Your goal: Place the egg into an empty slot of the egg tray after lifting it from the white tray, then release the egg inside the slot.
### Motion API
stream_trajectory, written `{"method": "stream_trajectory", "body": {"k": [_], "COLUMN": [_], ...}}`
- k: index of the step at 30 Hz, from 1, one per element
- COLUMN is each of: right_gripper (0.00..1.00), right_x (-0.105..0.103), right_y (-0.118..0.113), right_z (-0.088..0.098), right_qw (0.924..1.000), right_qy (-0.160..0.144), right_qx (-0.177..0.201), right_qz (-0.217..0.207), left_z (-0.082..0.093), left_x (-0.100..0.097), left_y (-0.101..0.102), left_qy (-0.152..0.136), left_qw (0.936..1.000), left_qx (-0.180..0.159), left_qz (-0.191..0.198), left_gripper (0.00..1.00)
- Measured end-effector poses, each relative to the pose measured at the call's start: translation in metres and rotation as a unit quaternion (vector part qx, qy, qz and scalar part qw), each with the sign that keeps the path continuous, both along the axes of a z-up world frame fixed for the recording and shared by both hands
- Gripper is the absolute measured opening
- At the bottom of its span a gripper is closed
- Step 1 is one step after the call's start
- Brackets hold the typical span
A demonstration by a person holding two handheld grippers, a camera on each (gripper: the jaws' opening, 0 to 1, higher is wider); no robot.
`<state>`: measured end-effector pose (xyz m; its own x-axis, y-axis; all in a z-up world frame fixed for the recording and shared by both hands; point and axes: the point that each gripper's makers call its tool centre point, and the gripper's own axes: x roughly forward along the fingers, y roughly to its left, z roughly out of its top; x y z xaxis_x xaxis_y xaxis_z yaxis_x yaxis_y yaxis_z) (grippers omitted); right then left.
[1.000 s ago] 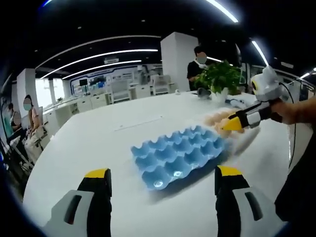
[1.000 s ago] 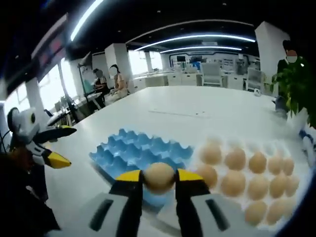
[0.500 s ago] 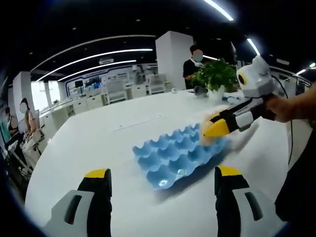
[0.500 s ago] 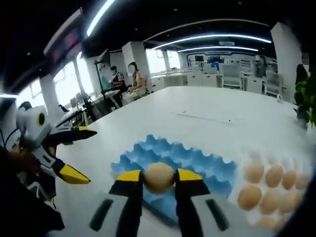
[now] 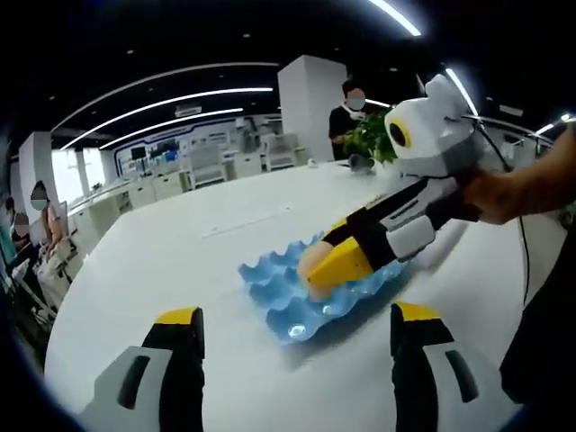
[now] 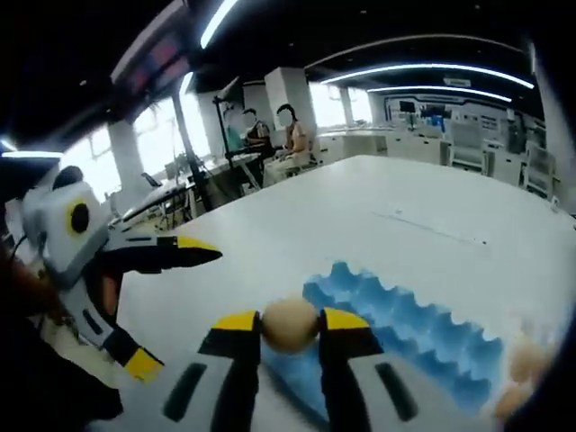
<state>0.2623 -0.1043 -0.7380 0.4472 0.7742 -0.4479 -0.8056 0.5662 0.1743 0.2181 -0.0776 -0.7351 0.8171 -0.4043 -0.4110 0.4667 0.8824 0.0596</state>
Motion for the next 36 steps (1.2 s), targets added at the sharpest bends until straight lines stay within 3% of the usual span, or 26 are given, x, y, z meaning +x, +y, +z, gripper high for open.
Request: {"method": "stream_trajectory", "body": {"k": [7, 16, 36], "right_gripper": [0.25, 0.25, 0.25], "right_x": [-0.003, -0.002, -0.006], "right_y": [0.019, 0.026, 0.026], "right_z": [-0.014, -0.026, -0.041], "right_qw": [0.9995, 0.9992, 0.9932], "right_qy": [0.005, 0.004, -0.05], "right_qx": [-0.011, -0.02, -0.067], "right_qz": [0.028, 0.036, 0.081], "left_z": [-0.001, -0.001, -0.002], "left_x": [-0.001, -0.002, -0.004], "left_y": [0.001, 0.003, 0.004], "left_qy": [-0.001, -0.001, 0.001], "left_qw": [1.0, 1.0, 1.0], "left_qx": [0.0, 0.001, 0.001], "left_qz": [0.002, 0.005, 0.004], "left_gripper": [0.86, 0.85, 0.85]}}
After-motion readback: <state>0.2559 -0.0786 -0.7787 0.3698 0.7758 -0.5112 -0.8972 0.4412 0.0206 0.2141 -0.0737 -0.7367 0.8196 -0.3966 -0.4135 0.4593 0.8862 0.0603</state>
